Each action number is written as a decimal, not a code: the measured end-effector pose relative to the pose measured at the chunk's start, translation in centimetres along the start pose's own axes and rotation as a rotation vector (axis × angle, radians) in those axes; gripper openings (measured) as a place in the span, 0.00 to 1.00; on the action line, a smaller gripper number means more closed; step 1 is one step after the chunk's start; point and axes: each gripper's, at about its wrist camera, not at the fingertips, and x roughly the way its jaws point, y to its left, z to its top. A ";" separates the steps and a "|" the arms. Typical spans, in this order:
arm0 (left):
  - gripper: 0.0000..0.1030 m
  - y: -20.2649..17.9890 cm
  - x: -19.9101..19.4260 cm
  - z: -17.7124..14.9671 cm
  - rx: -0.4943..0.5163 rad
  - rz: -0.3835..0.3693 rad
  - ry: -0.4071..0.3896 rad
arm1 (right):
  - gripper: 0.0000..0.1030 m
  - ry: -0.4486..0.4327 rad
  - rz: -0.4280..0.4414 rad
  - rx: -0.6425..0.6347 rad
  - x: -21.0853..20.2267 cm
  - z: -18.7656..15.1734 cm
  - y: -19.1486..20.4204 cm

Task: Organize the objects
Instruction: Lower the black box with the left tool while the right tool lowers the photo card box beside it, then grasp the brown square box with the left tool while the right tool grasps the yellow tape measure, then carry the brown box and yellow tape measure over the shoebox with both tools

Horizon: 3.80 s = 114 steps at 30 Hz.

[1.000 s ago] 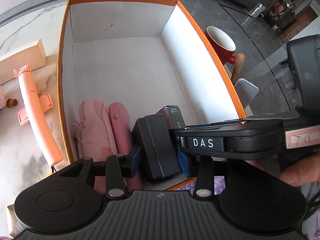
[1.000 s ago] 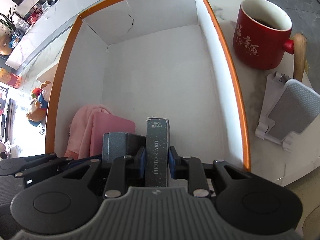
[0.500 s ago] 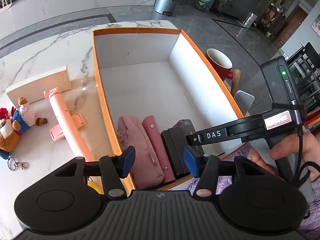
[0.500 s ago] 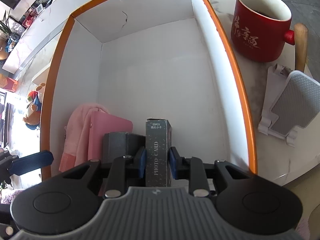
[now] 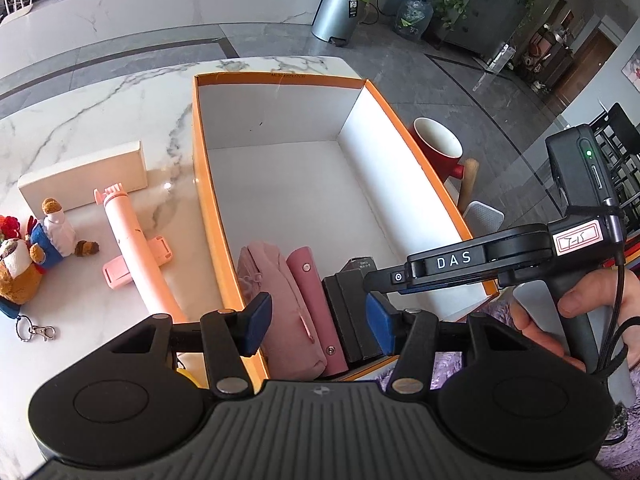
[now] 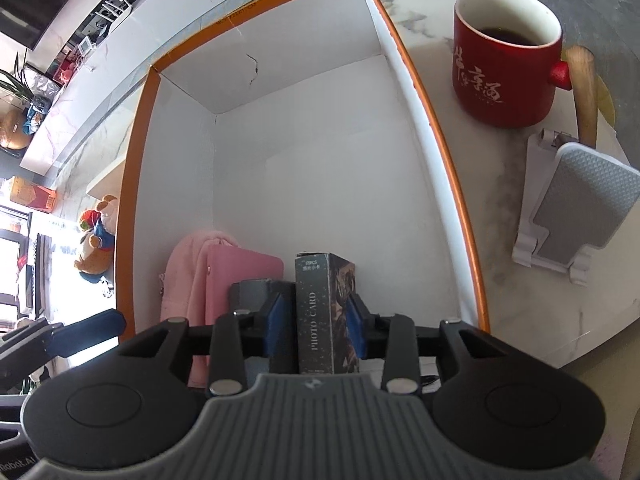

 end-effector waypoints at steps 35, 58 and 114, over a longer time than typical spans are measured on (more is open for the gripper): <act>0.60 5.9 -6.5 -2.1 -0.090 0.119 -0.118 | 0.23 -0.197 -0.014 -0.477 -3.7 -2.3 7.5; 0.80 10.2 -3.1 -11.4 0.202 0.274 0.160 | 0.35 -0.169 0.055 -0.797 4.2 -14.1 18.2; 0.66 12.6 -3.6 -11.4 0.029 0.360 0.101 | 0.55 -0.331 -0.095 -0.578 9.4 -16.9 18.1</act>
